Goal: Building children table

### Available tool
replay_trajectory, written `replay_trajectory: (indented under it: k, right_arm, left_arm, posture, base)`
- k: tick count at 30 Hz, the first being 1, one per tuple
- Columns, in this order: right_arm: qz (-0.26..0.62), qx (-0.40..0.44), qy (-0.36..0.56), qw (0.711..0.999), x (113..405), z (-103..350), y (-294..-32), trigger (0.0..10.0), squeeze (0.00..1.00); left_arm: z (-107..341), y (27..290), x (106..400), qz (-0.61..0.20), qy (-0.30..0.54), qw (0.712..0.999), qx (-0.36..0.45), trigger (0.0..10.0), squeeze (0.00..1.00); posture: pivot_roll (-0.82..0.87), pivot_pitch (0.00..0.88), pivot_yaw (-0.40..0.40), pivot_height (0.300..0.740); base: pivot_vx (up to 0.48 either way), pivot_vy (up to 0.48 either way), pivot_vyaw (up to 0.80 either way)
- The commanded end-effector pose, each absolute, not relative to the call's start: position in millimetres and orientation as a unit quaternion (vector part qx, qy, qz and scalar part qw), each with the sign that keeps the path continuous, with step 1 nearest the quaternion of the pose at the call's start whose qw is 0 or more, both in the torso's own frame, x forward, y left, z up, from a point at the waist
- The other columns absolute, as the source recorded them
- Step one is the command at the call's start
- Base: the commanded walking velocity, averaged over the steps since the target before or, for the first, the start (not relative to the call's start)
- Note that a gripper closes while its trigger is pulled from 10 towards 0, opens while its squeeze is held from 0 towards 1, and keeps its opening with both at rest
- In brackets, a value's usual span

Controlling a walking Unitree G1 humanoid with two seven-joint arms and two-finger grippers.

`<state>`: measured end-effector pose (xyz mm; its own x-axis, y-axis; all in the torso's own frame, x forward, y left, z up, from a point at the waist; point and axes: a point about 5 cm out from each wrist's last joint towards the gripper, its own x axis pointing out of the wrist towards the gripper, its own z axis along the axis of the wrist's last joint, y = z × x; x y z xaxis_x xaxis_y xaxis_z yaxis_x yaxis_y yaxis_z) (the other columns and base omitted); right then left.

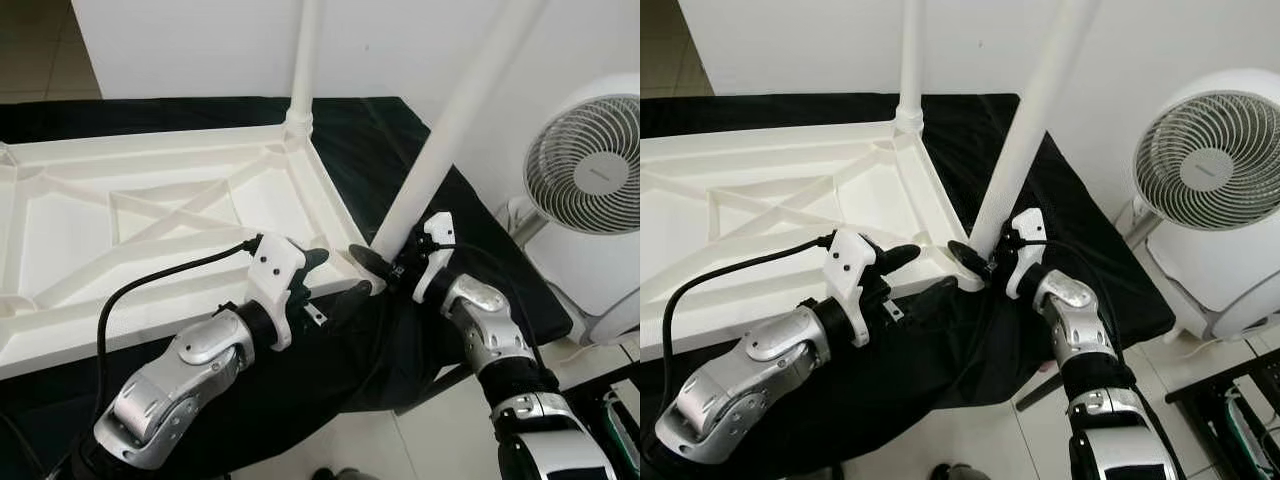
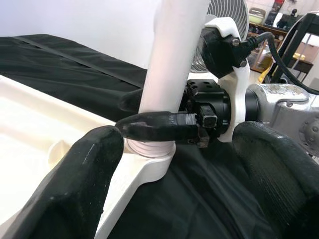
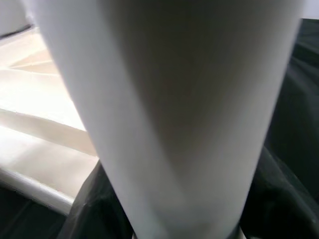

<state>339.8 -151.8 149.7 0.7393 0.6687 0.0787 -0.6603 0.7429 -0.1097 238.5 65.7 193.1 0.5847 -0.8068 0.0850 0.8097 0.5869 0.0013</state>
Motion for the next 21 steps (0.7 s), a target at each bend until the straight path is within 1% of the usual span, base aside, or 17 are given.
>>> replay_trajectory:
  k: [1, 3, 6, 7, 8, 9, 10, 11, 13, 15, 16, 17, 18, 21]
  right_arm:
    - [0.279, -0.040, -0.034, 0.959, 339.1, 143.5, -167.7, 10.0, 0.00]
    - [0.199, -0.025, -0.024, 0.979, 335.4, 137.9, -169.1, 10.0, 0.00]
    - [0.128, 0.007, -0.008, 0.992, 329.5, 131.0, -165.8, 10.0, 0.00]
    - [0.128, 0.007, -0.008, 0.992, 329.5, 131.0, -165.8, 10.0, 0.00]
    - [0.107, 0.011, -0.003, 0.994, 328.3, 129.1, -165.2, 10.0, 0.00]
    - [0.065, 0.011, -0.003, 0.998, 325.6, 127.4, -162.3, 10.0, 0.00]
    - [0.065, 0.011, -0.003, 0.998, 325.6, 127.4, -162.3, 10.0, 0.00]
    - [0.032, 0.012, -0.005, 0.999, 323.4, 126.8, -160.0, 10.0, 0.00]
    - [0.032, 0.012, -0.005, 0.999, 323.4, 126.8, -160.0, 10.0, 0.00]
    - [-0.060, 0.022, -0.004, 0.998, 319.4, 127.7, -147.4, 10.0, 0.00]
    - [-0.084, 0.030, -0.001, 0.996, 318.3, 128.3, -140.1, 10.0, 0.00]
    - [-0.084, 0.030, -0.001, 0.996, 318.3, 128.3, -140.1, 10.0, 0.00]
    - [-0.083, 0.030, -0.002, 0.996, 317.9, 129.7, -130.9, 10.0, 0.00]
    - [-0.065, 0.040, -0.006, 0.997, 317.1, 131.2, -126.7, 10.0, 0.00]
  left_arm:
    - [189.9, 59.6, 231.8, -0.519, -0.032, 0.854, -0.018, 10.0, 0.00]
    - [189.8, 58.6, 232.1, -0.519, -0.033, 0.854, -0.020, 10.0, 0.00]
    - [189.9, 58.0, 233.0, -0.518, -0.034, 0.855, -0.021, 10.0, 0.00]
    - [189.9, 58.0, 233.0, -0.518, -0.034, 0.855, -0.021, 10.0, 0.00]
    - [190.0, 57.8, 233.2, -0.517, -0.034, 0.855, -0.021, 10.0, 0.00]
    - [190.0, 57.8, 233.5, -0.517, -0.034, 0.855, -0.021, 10.0, 0.00]
    - [190.0, 57.8, 233.5, -0.517, -0.034, 0.855, -0.021, 10.0, 0.00]
    - [190.0, 57.8, 233.8, -0.517, -0.034, 0.855, -0.021, 10.0, 0.00]
    - [190.0, 57.8, 233.8, -0.517, -0.034, 0.855, -0.021, 10.0, 0.00]
    - [190.2, 57.0, 235.0, -0.518, -0.036, 0.854, -0.020, 10.0, 0.00]
    - [190.2, 56.7, 235.5, -0.518, -0.036, 0.855, -0.020, 10.0, 0.00]
    - [190.2, 56.7, 235.5, -0.518, -0.036, 0.855, -0.020, 10.0, 0.00]
    - [190.1, 56.3, 235.6, -0.517, -0.036, 0.855, -0.019, 10.0, 0.00]
    - [189.2, 56.1, 235.7, -0.514, -0.034, 0.857, -0.018, 10.0, 0.00]
  posture:
    - [0.11, 0.126, -0.122, 0.740]
    - [0.10, 0.126, -0.130, 0.740]
    - [0.10, 0.126, -0.130, 0.740]
    - [0.10, 0.126, -0.130, 0.740]
    - [0.10, 0.126, -0.130, 0.740]
    - [0.10, 0.122, -0.129, 0.740]
    - [0.10, 0.122, -0.129, 0.740]
    - [0.10, 0.122, -0.129, 0.740]
    - [0.10, 0.122, -0.129, 0.740]
    - [0.10, 0.119, -0.130, 0.740]
    - [0.10, 0.119, -0.130, 0.740]
    - [0.10, 0.119, -0.130, 0.740]
    - [0.10, 0.118, -0.130, 0.740]
    - [0.10, 0.118, -0.134, 0.740]
  base:
    - [0.000, 0.000, 0.00]
    - [0.000, 0.000, 0.00]
    - [0.000, 0.000, 0.00]
    - [0.000, 0.000, 0.00]
    - [0.000, 0.000, 0.00]
    - [0.000, 0.000, 0.00]
    - [0.000, 0.000, 0.00]
    - [0.000, 0.000, 0.00]
    - [0.000, 0.000, 0.00]
    - [0.000, 0.000, 0.00]
    - [0.000, 0.000, 0.00]
    - [0.000, 0.000, 0.00]
    - [0.000, 0.000, 0.00]
    - [0.000, 0.000, 0.00]
